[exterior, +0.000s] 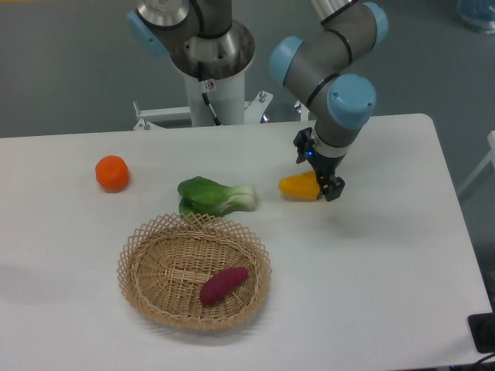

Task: Pick up the mango from the table
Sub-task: 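Move the gripper over the yellow mango and lower onto it, then close the gripper fingers around the yellow mango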

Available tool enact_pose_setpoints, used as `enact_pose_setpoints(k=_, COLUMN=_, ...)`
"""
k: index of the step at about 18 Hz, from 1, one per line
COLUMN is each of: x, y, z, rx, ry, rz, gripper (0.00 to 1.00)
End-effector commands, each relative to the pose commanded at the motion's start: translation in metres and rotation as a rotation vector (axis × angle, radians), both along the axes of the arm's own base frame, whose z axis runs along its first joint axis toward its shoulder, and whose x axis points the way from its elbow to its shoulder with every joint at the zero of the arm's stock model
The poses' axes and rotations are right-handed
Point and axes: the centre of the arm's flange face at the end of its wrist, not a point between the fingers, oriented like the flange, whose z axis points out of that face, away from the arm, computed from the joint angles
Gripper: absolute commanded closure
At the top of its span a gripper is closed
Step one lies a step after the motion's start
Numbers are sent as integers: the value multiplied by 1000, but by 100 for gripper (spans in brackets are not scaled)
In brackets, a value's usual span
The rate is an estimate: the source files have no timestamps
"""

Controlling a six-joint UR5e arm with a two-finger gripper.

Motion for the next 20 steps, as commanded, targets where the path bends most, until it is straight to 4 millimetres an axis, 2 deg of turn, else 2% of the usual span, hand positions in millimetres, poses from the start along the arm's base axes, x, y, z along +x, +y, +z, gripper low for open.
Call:
enact_pose_setpoints(k=5, x=11, y=-5, z=-19, rx=28, ry=60, rz=-2, gripper=0)
enact_pose_setpoints(k=20, x=21, y=-9, z=-37, rx=37, ry=87, rz=-17, gripper=0)
